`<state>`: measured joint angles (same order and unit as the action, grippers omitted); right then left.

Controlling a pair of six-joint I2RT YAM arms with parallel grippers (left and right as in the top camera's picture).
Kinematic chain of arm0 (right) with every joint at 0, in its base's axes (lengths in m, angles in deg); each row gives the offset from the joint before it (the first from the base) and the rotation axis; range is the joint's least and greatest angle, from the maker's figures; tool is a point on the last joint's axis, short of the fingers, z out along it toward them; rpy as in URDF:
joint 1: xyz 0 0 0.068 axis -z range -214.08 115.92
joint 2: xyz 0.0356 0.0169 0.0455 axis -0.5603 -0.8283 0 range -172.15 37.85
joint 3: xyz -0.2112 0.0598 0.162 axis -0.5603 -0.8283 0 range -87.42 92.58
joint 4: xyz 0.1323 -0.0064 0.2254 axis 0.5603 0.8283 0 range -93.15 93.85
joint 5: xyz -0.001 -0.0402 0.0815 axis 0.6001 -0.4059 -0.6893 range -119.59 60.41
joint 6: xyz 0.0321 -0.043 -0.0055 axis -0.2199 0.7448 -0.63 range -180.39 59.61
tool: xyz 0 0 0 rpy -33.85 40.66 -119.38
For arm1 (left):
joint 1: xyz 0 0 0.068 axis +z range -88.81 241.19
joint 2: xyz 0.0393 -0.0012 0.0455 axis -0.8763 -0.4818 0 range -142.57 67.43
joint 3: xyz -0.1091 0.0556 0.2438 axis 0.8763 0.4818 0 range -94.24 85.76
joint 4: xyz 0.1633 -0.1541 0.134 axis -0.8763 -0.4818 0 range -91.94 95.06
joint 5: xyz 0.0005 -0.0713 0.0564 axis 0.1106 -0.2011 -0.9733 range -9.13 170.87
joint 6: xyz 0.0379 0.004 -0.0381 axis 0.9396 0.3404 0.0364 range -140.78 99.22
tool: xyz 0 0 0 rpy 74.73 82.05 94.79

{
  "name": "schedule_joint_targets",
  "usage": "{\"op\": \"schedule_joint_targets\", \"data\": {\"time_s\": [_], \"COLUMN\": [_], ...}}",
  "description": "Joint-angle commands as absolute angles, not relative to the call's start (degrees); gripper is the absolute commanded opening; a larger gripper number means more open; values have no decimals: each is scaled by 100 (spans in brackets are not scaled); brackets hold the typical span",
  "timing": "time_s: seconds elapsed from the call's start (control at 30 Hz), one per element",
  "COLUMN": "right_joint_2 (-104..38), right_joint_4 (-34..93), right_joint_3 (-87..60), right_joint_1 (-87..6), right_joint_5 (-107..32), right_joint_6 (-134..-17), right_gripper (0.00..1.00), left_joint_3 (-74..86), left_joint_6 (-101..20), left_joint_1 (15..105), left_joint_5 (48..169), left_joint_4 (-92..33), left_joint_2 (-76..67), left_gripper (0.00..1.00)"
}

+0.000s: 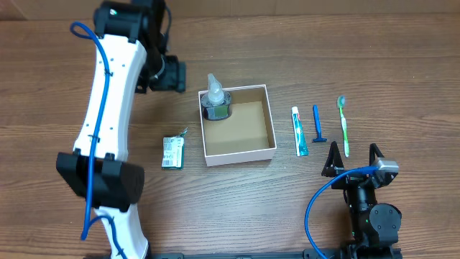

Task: Pack container
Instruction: 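Move left gripper down onto the green Dettol soap bar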

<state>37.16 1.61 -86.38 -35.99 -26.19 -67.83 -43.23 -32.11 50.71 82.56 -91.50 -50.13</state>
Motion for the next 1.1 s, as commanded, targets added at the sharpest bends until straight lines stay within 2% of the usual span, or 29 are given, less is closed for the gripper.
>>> {"op": "schedule_joint_targets", "data": {"time_s": [0.0,0.13,0.33,0.6,0.73,1.07], "right_joint_2": [3768,3768,3768,3768,3768,3768], "right_joint_4": [130,130,130,130,130,130], "right_joint_3": [-8697,-8697,-8697,-8697,-8697,-8697], "right_joint_1": [-3582,-3582,-3582,-3582,-3582,-3582], "right_joint_5": [-2606,-2606,-2608,-2606,-2606,-2606], "right_joint_6": [-6744,-6744,-6744,-6744,-6744,-6744], "right_gripper": [100,100,100,100,100,100], "left_joint_3": [-3427,-2271,-103,2326,2669,3027], "left_joint_6": [-3021,-3021,-3089,-3236,-3233,-2693], "left_joint_1": [4857,4831,4842,4864,4966,4958], "left_joint_5": [8208,8189,8217,8064,8079,8068], "left_joint_4": [-9176,-8890,-7604,-5091,-4315,-3345], "left_joint_2": [-4257,-3461,-2316,-2125,-2171,-2425], "left_gripper": [84,85,86,100,100,96]}}
